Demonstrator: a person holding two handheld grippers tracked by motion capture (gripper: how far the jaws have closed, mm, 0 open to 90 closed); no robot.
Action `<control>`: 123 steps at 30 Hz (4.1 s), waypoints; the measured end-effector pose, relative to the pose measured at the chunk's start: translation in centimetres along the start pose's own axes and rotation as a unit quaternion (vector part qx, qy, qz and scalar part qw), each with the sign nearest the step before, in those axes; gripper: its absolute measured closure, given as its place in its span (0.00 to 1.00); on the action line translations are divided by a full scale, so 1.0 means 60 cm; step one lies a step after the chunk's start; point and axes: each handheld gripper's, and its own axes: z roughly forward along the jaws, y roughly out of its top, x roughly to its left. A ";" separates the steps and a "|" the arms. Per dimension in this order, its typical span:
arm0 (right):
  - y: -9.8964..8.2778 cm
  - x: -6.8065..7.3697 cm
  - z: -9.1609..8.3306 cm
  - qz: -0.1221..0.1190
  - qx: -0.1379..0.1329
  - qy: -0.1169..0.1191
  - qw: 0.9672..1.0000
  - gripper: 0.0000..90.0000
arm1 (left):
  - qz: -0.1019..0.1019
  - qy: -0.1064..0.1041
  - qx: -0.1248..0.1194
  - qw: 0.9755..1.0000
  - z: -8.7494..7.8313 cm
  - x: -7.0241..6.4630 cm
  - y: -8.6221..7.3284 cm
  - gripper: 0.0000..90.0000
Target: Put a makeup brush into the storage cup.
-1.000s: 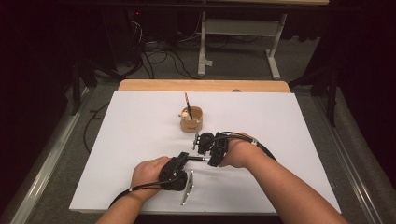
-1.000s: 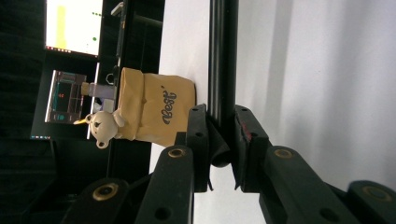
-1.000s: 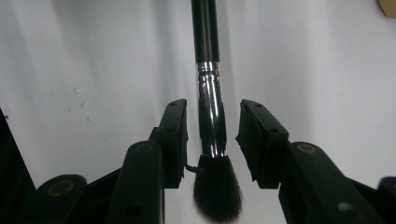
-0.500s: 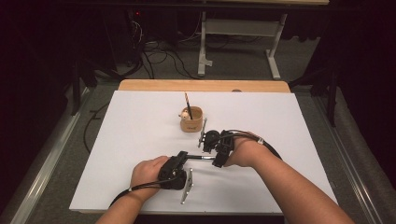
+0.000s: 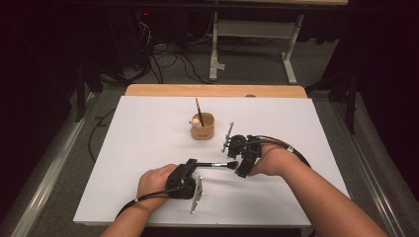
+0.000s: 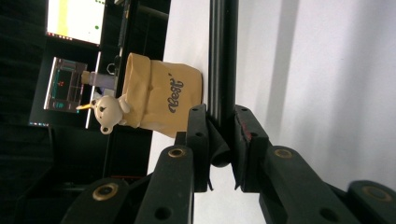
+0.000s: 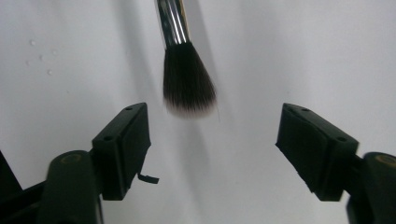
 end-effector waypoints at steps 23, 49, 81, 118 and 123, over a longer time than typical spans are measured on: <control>-0.068 -0.013 0.036 0.047 -0.010 -0.010 0.999 0.13 | -0.048 -0.013 0.008 0.999 0.007 0.004 -0.012 0.87; -0.143 -0.034 0.090 0.151 -0.083 0.005 0.985 0.14 | -0.161 -0.049 0.001 0.986 0.013 0.021 -0.035 0.87; -0.184 -0.010 0.117 0.280 -0.289 -0.059 0.913 0.09 | -0.333 -0.092 -0.021 0.938 0.019 0.047 -0.078 0.87; -0.216 0.019 0.126 0.320 -0.382 -0.128 0.858 0.09 | -0.492 -0.139 -0.081 0.856 0.018 0.062 -0.108 0.87; -0.218 0.019 0.126 0.319 -0.385 -0.130 0.856 0.09 | -0.503 -0.146 -0.094 0.847 0.019 0.061 -0.105 0.87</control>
